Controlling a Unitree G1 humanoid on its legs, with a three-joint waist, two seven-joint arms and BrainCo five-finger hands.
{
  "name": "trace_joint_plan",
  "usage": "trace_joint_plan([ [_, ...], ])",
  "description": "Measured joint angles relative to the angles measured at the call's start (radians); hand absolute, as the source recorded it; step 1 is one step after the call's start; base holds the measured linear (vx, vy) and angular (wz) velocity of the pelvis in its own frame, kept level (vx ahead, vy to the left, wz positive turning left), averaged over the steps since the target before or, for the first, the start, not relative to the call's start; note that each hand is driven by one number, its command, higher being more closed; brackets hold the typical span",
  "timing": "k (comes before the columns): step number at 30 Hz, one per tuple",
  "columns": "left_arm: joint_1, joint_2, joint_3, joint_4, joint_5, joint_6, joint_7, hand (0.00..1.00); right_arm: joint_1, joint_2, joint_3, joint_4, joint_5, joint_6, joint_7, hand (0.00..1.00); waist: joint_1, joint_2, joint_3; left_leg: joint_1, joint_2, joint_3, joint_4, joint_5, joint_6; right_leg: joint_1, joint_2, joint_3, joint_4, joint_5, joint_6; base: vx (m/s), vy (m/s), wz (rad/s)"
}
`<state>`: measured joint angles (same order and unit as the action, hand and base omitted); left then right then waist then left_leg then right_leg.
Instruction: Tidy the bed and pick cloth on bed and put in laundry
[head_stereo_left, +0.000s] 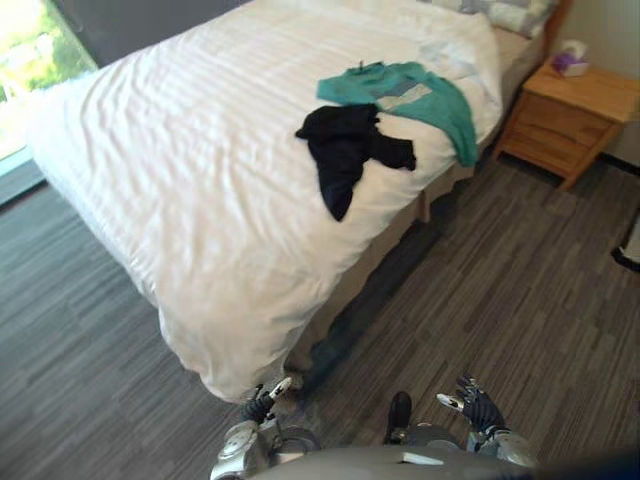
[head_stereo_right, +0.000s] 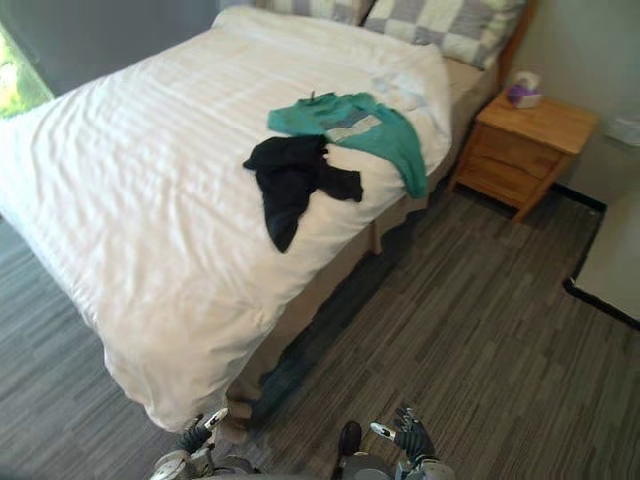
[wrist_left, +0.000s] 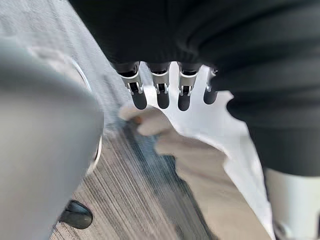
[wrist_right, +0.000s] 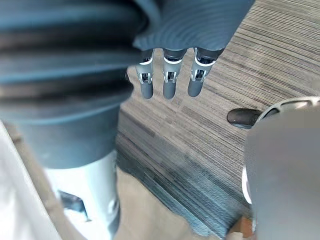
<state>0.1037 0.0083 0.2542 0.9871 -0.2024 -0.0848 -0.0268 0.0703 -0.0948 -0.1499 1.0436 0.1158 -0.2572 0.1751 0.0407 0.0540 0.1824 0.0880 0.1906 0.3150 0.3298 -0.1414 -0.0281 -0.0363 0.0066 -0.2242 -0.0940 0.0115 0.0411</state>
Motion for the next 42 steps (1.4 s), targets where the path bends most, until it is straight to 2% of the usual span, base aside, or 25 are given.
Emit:
trace_joint_plan([
  [1,0.001,-0.018,0.01,0.012,-0.001,-0.013,-0.018,0.0,-0.002,-0.003,-0.002,-0.008,0.001,0.0,-0.002,0.0,0.016,0.02,-0.005,-0.009,0.016,-0.064,0.022,-0.029,-0.008,-0.08,-0.013,-0.047,0.221,-0.065,-0.113,-0.01,-0.015,-1.38],
  [2,0.002,-0.01,0.024,0.008,-0.009,-0.016,-0.023,0.0,0.003,0.003,0.004,-0.011,0.005,-0.002,-0.002,0.0,0.008,-0.011,0.001,-0.017,-0.006,-0.083,0.057,-0.037,-0.015,-0.082,-0.044,-0.051,0.247,-0.078,-0.093,0.03,-0.005,-1.0],
  [4,-0.003,-0.006,0.017,0.018,-0.006,-0.013,-0.055,0.0,0.019,0.012,0.003,0.014,0.039,0.0,-0.009,0.0,0.006,-0.009,-0.014,-0.018,0.003,-0.138,0.093,-0.055,-0.008,-0.055,-0.019,-0.038,0.184,-0.056,-0.069,-0.02,0.009,-0.66],
  [5,-0.003,-0.007,0.008,0.032,0.005,-0.01,-0.074,0.0,0.039,0.01,0.002,0.011,0.062,-0.007,-0.013,0.0,-0.004,-0.006,-0.04,-0.018,0.003,-0.135,0.082,-0.066,-0.022,-0.057,-0.015,-0.04,0.149,-0.02,-0.062,-0.02,0.083,-0.67],
  [7,-0.007,-0.006,-0.036,0.052,0.043,-0.009,-0.101,0.0,0.054,0.014,-0.022,-0.009,0.107,-0.025,-0.023,0.0,-0.032,0.008,-0.053,0.021,-0.005,-0.133,-0.018,-0.086,-0.034,-0.057,-0.008,-0.043,0.127,0.01,-0.05,0.0,0.149,-0.43],
  [8,-0.018,-0.002,-0.068,0.064,0.071,-0.009,-0.115,0.0,0.06,0.015,-0.049,-0.019,0.124,-0.037,-0.027,0.0,-0.057,0.016,-0.059,0.059,-0.017,-0.134,-0.109,-0.09,-0.039,-0.059,-0.008,-0.045,0.116,0.027,-0.043,-0.05,0.203,0.1],
  [9,-0.038,-0.003,-0.099,0.07,0.074,-0.01,-0.126,0.0,0.071,0.017,-0.073,-0.025,0.13,-0.049,-0.034,0.0,-0.071,0.016,-0.059,0.09,-0.025,-0.134,-0.183,-0.094,-0.043,-0.064,-0.008,-0.042,0.113,0.052,-0.042,-0.07,0.214,0.16],
  [11,-0.054,-0.006,-0.112,0.076,0.07,-0.011,-0.129,0.0,0.076,0.017,-0.085,-0.016,0.129,-0.05,-0.054,0.0,-0.073,0.013,-0.056,0.113,-0.036,-0.132,-0.234,-0.123,-0.06,-0.082,-0.012,-0.033,0.132,0.068,-0.041,-0.1,0.205,-0.08],
  [12,-0.054,0.01,-0.118,0.073,0.064,-0.014,-0.128,0.0,0.086,0.022,-0.101,-0.008,0.13,-0.053,-0.066,0.0,-0.068,-0.012,-0.043,0.12,-0.053,-0.115,-0.225,-0.129,-0.051,-0.082,-0.025,-0.031,0.147,0.07,-0.037,-0.12,0.169,-0.26],
  [13,-0.052,0.011,-0.116,0.074,0.057,-0.014,-0.127,0.0,0.094,0.029,-0.107,-0.004,0.13,-0.053,-0.071,0.0,-0.065,-0.014,-0.04,0.122,-0.055,-0.099,-0.217,-0.134,-0.046,-0.083,-0.032,-0.032,0.154,0.066,-0.041,-0.13,0.119,-0.42],
  [14,-0.044,0.02,-0.115,0.071,0.047,-0.011,-0.125,0.0,0.111,0.042,-0.124,-0.008,0.131,-0.053,-0.078,0.0,-0.059,-0.022,-0.05,0.124,-0.058,-0.067,-0.214,-0.133,-0.036,-0.105,-0.055,-0.055,0.196,0.03,-0.04,-0.09,0.091,-0.62],
  [16,-0.019,0.019,-0.103,0.06,0.02,-0.006,-0.124,0.0,0.121,0.039,-0.131,-0.008,0.134,-0.046,-0.082,0.0,-0.054,-0.016,-0.053,0.133,-0.057,-0.016,-0.215,-0.131,-0.032,-0.173,-0.115,-0.099,0.412,-0.035,-0.062,-0.04,0.079,-0.63],
  [17,-0.012,0.018,-0.096,0.059,0.016,-0.005,-0.12,0.0,0.135,0.04,-0.138,-0.005,0.134,-0.034,-0.083,0.0,-0.058,-0.015,-0.053,0.149,-0.057,-0.004,-0.22,-0.131,-0.032,-0.179,-0.141,-0.1,0.556,-0.082,-0.063,0.03,0.059,-0.34],
  [18,-0.006,0.019,-0.096,0.059,0.016,-0.004,-0.119,0.0,0.145,0.042,-0.138,-0.005,0.134,-0.025,-0.083,0.0,-0.062,-0.016,-0.054,0.163,-0.057,0.005,-0.223,-0.131,-0.032,-0.16,-0.151,-0.094,0.602,-0.119,-0.058,0.07,0.036,-0.35],
  [20,-0.002,0.02,-0.093,0.06,0.014,0.001,-0.118,0.0,0.154,0.048,-0.146,-0.005,0.135,-0.011,-0.077,0.0,-0.063,-0.027,-0.058,0.174,-0.069,0.021,-0.224,-0.128,-0.037,-0.123,-0.133,-0.088,0.536,-0.158,-0.044,0.07,-0.009,-0.47],
  [21,-0.007,0.018,-0.092,0.061,-0.009,0.009,-0.116,0.0,0.158,0.047,-0.16,-0.005,0.134,0.003,-0.069,0.0,-0.057,-0.017,-0.063,0.172,-0.066,0.031,-0.222,-0.125,-0.041,-0.081,-0.101,-0.083,0.426,-0.154,-0.042,0.05,-0.021,-0.65],
  [22,-0.008,0.005,-0.091,0.061,-0.023,0.013,-0.109,0.0,0.155,0.04,-0.17,-0.003,0.135,0.015,-0.069,0.0,-0.052,0.007,-0.066,0.172,-0.051,0.036,-0.221,-0.114,-0.039,-0.056,-0.068,-0.066,0.348,-0.109,-0.043,0.06,-0.039,-0.73],
  [24,-0.002,-0.006,-0.087,0.061,-0.044,0.017,-0.089,0.0,0.151,0.036,-0.185,0.009,0.131,0.05,-0.071,0.0,-0.047,0.01,-0.074,0.17,-0.051,0.035,-0.222,-0.067,-0.036,0.015,-0.03,-0.034,0.164,-0.013,-0.049,0.05,-0.054,-0.57],
  [25,0.0,-0.007,-0.07,0.061,-0.063,0.023,-0.079,0.0,0.149,0.036,-0.184,0.013,0.124,0.062,-0.072,0.0,-0.047,0.003,-0.077,0.172,-0.052,0.037,-0.222,-0.056,-0.038,0.052,-0.016,-0.023,0.077,0.031,-0.05,0.03,-0.057,-0.38],
  [27,0.0,-0.009,-0.044,0.061,-0.064,0.032,-0.075,0.0,0.15,0.037,-0.182,0.013,0.121,0.074,-0.074,0.0,-0.047,-0.003,-0.086,0.175,-0.053,0.04,-0.222,-0.055,-0.039,0.086,-0.003,-0.007,-0.005,0.071,-0.054,0.02,-0.03,-0.2],
  [28,-0.007,-0.018,-0.01,0.097,-0.061,0.058,-0.04,0.0,0.111,0.009,-0.133,0.035,0.081,0.091,-0.111,0.0,-0.046,0.007,-0.095,0.174,-0.047,0.003,-0.225,-0.101,-0.05,0.064,-0.009,-0.038,-0.011,0.077,-0.048,0.0,-0.003,-0.05],
  [37,-0.005,-0.016,0.002,0.095,-0.046,0.074,-0.03,0.0,0.111,0.008,-0.136,0.034,0.082,0.11,-0.104,0.0,-0.045,0.004,-0.093,0.174,-0.046,0.007,-0.224,-0.101,-0.05,0.063,-0.009,-0.038,-0.011,0.077,-0.048,0.0,0.0,0.0],
  [40,0.005,-0.024,0.074,0.083,-0.038,0.081,-0.009,0.0,0.111,0.001,-0.135,0.034,0.085,0.128,-0.083,0.0,-0.037,0.008,-0.093,0.153,-0.029,0.039,-0.177,-0.102,-0.061,0.062,-0.002,-0.043,-0.005,0.062,-0.058,0.0,-0.02,-0.15],
  [41,0.022,-0.027,0.111,0.067,-0.015,0.081,-0.003,0.0,0.103,-0.006,-0.131,0.034,0.086,0.132,-0.065,0.0,-0.023,0.01,-0.086,0.102,0.007,0.06,-0.064,-0.12,-0.09,0.032,-0.009,-0.071,0.107,0.017,-0.092,0.04,-0.075,-0.36],
  [42,0.033,-0.004,0.16,0.027,0.001,0.078,0.002,0.0,0.102,0.007,-0.109,0.033,0.088,0.132,-0.05,0.0,-0.016,-0.034,-0.056,0.03,0.028,0.059,0.149,-0.115,-0.089,-0.012,-0.042,-0.082,0.245,-0.078,-0.084,0.02,-0.103,-0.32],
])
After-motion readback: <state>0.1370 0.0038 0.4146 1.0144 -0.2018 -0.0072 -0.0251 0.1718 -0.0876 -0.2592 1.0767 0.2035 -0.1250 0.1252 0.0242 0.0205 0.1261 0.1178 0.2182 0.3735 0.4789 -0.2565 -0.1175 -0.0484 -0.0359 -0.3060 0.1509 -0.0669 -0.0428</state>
